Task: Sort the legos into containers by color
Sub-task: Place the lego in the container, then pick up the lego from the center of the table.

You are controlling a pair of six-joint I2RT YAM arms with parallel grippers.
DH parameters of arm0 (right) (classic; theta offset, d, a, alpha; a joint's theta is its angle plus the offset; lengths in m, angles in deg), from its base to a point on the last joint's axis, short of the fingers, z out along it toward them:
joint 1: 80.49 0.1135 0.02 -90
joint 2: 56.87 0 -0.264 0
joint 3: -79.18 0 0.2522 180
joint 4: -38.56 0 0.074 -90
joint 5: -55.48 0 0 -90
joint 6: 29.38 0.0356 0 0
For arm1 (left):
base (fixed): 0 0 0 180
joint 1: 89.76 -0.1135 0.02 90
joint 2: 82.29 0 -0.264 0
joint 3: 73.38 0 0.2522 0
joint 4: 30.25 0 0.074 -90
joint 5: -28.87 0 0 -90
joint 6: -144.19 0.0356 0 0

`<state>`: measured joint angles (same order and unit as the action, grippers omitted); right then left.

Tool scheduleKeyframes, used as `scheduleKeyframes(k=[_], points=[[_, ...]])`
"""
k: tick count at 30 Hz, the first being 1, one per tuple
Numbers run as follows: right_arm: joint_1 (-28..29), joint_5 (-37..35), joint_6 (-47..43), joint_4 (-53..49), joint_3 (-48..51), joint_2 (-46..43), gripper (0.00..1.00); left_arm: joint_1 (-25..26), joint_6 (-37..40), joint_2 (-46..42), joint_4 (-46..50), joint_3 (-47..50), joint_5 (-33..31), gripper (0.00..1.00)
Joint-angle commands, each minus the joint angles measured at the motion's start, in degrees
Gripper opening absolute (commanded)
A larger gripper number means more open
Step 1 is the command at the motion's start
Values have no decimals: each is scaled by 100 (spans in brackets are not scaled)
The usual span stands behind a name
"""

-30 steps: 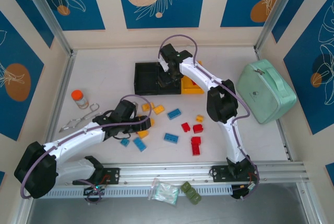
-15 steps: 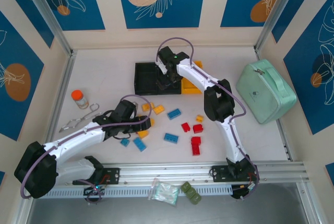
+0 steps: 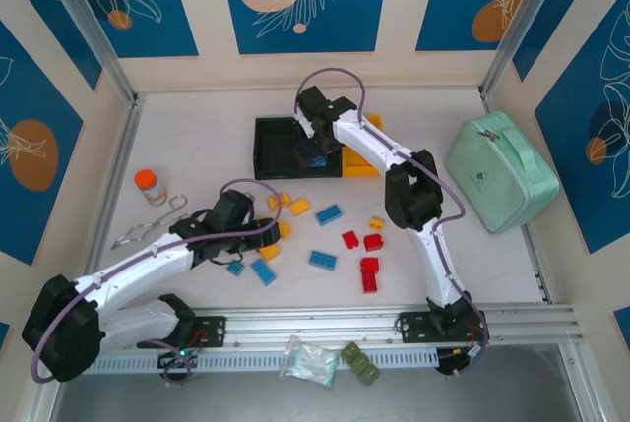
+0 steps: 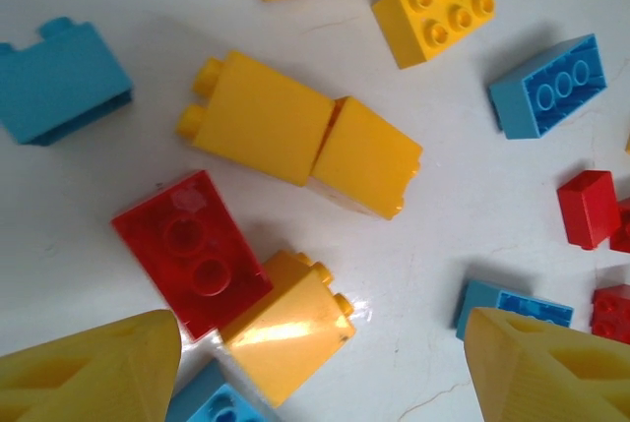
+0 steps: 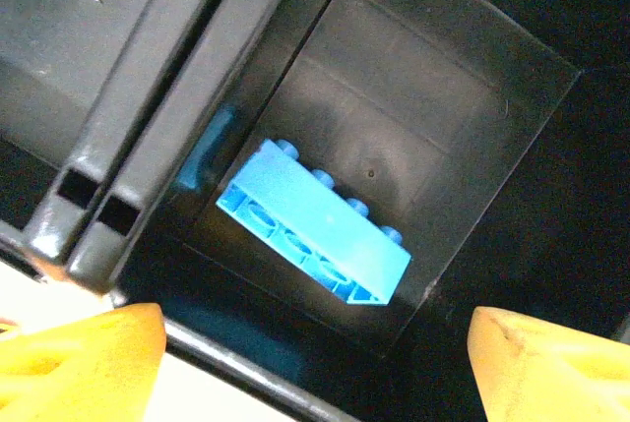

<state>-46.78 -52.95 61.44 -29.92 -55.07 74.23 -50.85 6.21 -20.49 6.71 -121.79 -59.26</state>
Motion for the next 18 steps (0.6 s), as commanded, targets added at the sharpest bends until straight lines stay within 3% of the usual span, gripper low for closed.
scheduleKeyframes(k=[1, 8, 18], points=[[97, 117, 364, 289, 470, -950, 81, 45, -132, -194, 632, -177, -480, 75], [195, 323, 957, 802, 1951, -2153, 80, -43, -36, -67, 1186, -433, -767, 74], [250, 910, 1817, 1344, 4108, -3805, 80, -40, 413, 599, 1095, -913, -485, 72]])
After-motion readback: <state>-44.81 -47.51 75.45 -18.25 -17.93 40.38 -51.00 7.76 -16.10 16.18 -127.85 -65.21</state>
